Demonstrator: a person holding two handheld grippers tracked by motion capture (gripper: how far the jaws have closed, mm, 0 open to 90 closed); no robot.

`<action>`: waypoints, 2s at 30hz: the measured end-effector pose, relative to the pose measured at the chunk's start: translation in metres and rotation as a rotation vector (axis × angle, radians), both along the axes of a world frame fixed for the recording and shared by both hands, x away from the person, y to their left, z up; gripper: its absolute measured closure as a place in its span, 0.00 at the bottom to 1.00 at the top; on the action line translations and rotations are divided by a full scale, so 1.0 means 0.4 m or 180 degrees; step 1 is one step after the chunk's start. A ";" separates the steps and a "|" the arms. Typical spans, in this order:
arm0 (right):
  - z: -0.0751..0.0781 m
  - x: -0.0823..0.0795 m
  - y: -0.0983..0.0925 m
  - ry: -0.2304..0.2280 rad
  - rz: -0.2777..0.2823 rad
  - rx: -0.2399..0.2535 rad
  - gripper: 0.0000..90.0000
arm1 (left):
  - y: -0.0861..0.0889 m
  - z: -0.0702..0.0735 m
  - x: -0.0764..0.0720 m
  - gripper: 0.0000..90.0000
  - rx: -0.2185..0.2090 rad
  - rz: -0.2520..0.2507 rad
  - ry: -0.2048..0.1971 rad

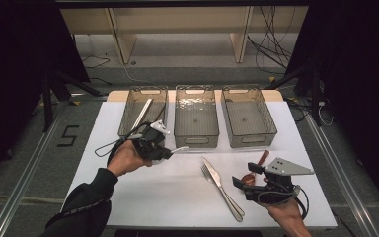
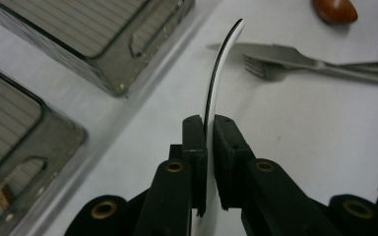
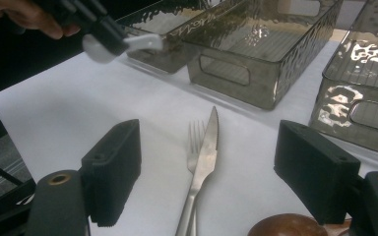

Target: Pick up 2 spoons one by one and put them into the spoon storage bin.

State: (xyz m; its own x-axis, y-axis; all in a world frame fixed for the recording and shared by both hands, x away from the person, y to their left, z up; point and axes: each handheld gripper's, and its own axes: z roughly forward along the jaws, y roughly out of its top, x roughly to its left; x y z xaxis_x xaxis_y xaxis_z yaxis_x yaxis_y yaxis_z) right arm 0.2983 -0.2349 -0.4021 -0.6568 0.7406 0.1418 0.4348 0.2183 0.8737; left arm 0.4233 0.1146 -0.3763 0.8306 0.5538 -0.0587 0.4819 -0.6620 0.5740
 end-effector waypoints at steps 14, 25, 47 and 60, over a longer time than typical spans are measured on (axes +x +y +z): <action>0.000 0.000 -0.001 -0.0006 0.0013 0.0018 0.30 | -0.061 0.055 0.118 0.93 -0.0175 0.0218 -0.0150; 0.000 0.001 -0.002 -0.0008 0.0021 0.0021 0.30 | -0.103 0.063 0.196 0.93 -0.0266 0.0360 -0.0165; 0.000 0.000 -0.003 -0.0003 0.0031 0.0036 0.30 | -0.137 0.032 0.272 0.93 -0.0403 0.0604 -0.0122; 0.000 0.000 -0.004 0.0007 0.0032 0.0051 0.30 | -0.165 0.005 0.291 0.93 -0.0401 0.0633 -0.0071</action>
